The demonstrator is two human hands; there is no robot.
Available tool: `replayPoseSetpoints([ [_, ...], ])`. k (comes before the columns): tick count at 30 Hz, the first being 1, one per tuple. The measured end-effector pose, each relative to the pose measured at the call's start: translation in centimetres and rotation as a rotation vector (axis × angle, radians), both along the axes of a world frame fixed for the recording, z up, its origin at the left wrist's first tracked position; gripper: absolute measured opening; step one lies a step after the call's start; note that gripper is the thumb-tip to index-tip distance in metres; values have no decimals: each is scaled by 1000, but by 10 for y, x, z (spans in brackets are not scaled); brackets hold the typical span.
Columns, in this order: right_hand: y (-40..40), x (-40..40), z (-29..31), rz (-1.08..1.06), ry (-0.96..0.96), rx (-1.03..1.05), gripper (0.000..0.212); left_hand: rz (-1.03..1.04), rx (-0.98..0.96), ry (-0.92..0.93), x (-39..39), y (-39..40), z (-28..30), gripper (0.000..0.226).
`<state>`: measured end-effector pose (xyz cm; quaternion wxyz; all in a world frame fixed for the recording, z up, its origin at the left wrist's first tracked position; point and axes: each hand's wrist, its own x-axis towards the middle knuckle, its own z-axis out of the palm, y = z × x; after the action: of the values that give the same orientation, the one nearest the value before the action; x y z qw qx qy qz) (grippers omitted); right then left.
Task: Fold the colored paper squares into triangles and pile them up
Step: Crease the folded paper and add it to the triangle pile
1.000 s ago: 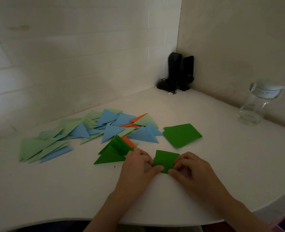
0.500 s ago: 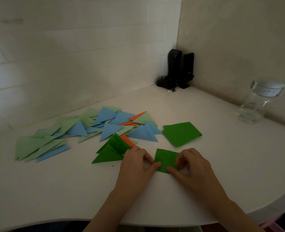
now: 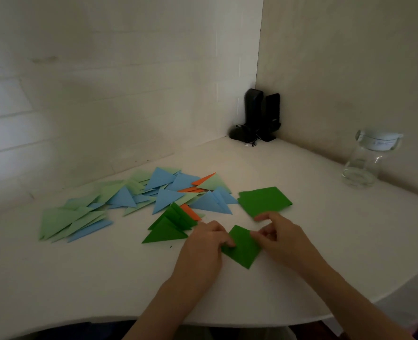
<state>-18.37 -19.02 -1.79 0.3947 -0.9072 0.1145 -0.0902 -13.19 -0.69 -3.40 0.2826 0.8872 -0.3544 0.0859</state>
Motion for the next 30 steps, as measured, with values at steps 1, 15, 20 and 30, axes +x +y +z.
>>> replayPoseSetpoints([
  [1, 1, -1, 0, 10, 13, -3, 18, -10, 17, -42, -3, 0, 1, 26],
  [15, 10, -13, 0, 6, -51, -24, 7, -5, 103, -238, -25, -8, -1, 24],
  [20, 5, -12, 2, 216, -2, -179, 36, -16, -109, -79, -10, 10, -6, 31],
  [30, 14, -13, -10, 62, -132, -205, 8, 180, -143, -36, 2, 24, -9, 27],
])
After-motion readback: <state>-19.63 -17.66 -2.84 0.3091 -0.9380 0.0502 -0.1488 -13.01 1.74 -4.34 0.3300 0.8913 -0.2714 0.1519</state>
